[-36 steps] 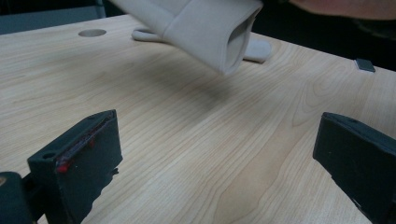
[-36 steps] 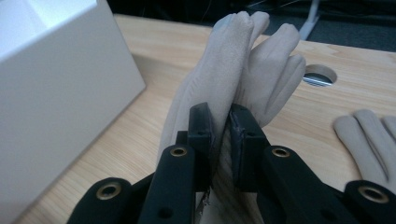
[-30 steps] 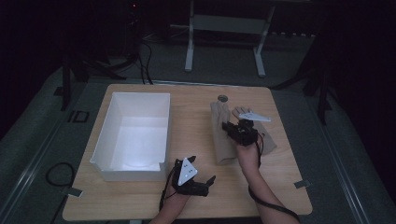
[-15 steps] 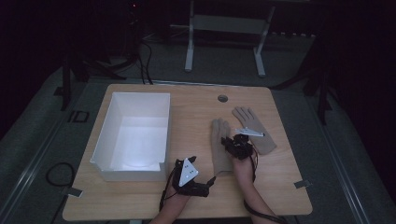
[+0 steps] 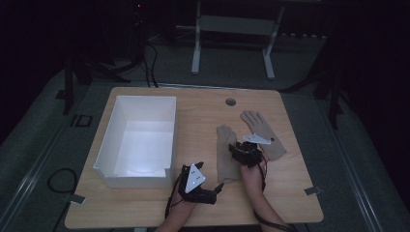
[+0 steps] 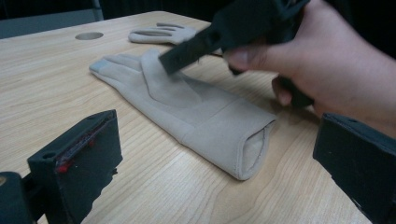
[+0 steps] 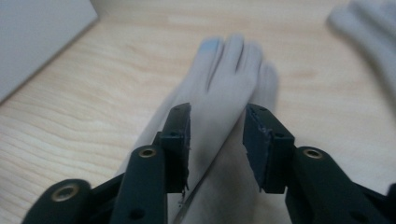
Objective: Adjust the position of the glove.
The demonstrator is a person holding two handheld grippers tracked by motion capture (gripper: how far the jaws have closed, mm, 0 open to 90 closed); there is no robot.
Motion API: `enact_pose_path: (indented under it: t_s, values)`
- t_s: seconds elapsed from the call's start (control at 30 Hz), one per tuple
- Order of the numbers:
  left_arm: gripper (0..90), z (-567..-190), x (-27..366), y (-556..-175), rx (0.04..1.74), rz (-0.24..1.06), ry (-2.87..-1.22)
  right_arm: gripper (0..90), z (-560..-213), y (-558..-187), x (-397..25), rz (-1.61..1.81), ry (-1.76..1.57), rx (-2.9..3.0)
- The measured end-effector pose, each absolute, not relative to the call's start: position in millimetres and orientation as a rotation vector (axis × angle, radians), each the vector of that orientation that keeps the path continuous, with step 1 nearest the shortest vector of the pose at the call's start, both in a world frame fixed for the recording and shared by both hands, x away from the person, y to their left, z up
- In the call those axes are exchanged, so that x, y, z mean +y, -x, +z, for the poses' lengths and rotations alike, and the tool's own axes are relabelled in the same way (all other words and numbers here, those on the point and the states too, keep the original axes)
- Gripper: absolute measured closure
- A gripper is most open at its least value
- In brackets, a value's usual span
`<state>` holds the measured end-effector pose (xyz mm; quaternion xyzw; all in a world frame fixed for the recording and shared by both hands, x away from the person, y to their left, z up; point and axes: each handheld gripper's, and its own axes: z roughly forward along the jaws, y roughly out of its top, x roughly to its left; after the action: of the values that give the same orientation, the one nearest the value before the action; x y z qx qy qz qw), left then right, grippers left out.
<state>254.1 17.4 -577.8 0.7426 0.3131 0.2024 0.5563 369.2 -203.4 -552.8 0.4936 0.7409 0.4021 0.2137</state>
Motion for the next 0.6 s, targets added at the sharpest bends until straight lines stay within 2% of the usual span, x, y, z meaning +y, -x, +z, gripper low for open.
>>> enact_pose_path:
  t_s: [0.07,0.17,0.33,0.6]
  values:
    - [1.4,-577.7,17.4,-254.2,0.738,0.477,-1.755,55.6,-542.3,-369.7,-209.1,1.139,-1.308,2.055]
    - [1.4,-577.8,17.1,-254.1,0.737,0.479,-1.756,54.6,-528.2,-372.5,-221.1,1.164,-1.251,2.046]
    - [1.4,-577.7,16.8,-254.3,0.737,0.478,-1.759,58.0,-506.4,-384.1,-246.9,1.159,-1.172,2.065]
    - [1.4,-577.7,16.8,-254.7,0.738,0.474,-1.758,57.9,-484.9,-406.0,-282.2,1.139,-1.13,2.084]
